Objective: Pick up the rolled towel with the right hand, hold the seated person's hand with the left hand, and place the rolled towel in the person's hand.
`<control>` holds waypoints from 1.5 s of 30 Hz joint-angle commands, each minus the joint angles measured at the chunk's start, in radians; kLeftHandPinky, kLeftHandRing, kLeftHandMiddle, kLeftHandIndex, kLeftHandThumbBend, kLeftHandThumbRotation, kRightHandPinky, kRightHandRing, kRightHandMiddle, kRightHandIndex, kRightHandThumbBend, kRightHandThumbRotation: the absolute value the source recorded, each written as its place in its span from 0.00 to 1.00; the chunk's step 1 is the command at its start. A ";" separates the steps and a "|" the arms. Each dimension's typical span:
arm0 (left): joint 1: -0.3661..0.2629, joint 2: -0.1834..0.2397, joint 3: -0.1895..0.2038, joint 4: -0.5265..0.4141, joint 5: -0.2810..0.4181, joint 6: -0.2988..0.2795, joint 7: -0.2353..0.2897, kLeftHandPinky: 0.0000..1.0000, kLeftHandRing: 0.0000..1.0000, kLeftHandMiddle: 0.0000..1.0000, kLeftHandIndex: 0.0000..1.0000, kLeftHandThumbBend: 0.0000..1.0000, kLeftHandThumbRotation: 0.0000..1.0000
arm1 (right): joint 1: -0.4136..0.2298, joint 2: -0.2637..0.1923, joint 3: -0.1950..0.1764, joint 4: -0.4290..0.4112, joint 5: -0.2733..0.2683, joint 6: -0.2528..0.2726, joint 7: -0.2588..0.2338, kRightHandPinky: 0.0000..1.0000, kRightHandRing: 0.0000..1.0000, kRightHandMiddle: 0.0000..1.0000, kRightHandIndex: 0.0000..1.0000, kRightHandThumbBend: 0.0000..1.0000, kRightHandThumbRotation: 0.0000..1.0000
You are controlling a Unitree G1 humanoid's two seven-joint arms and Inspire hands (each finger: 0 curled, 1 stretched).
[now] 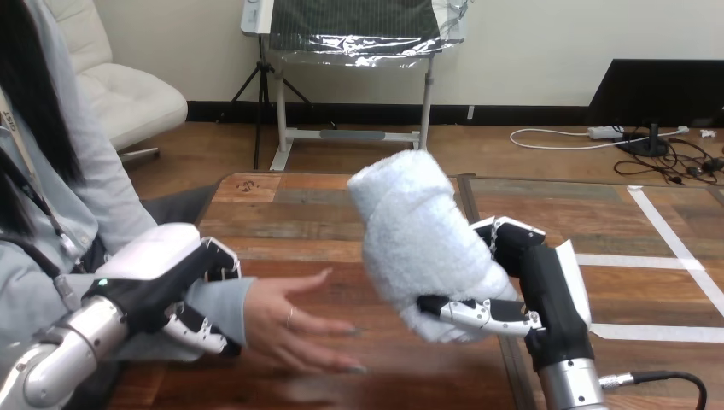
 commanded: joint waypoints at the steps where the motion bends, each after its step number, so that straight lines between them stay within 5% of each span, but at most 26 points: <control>1: -0.071 0.023 0.045 -0.103 -0.035 -0.006 0.001 0.23 0.28 0.35 0.35 0.82 0.00 | -0.089 -0.003 0.009 -0.009 -0.021 -0.004 -0.047 0.26 0.31 0.41 0.45 0.78 0.00; 21: -0.090 0.000 0.055 -0.229 -0.059 0.051 -0.054 0.21 0.26 0.33 0.33 0.83 0.00 | -0.100 -0.003 0.052 0.007 -0.092 0.026 -0.122 0.27 0.31 0.41 0.45 0.77 0.00; 45: -0.197 -0.074 0.027 -0.247 -0.065 0.048 -0.088 0.21 0.26 0.34 0.35 0.83 0.00 | -0.106 0.041 0.109 -0.003 -0.135 0.043 -0.189 0.27 0.31 0.41 0.44 0.78 0.00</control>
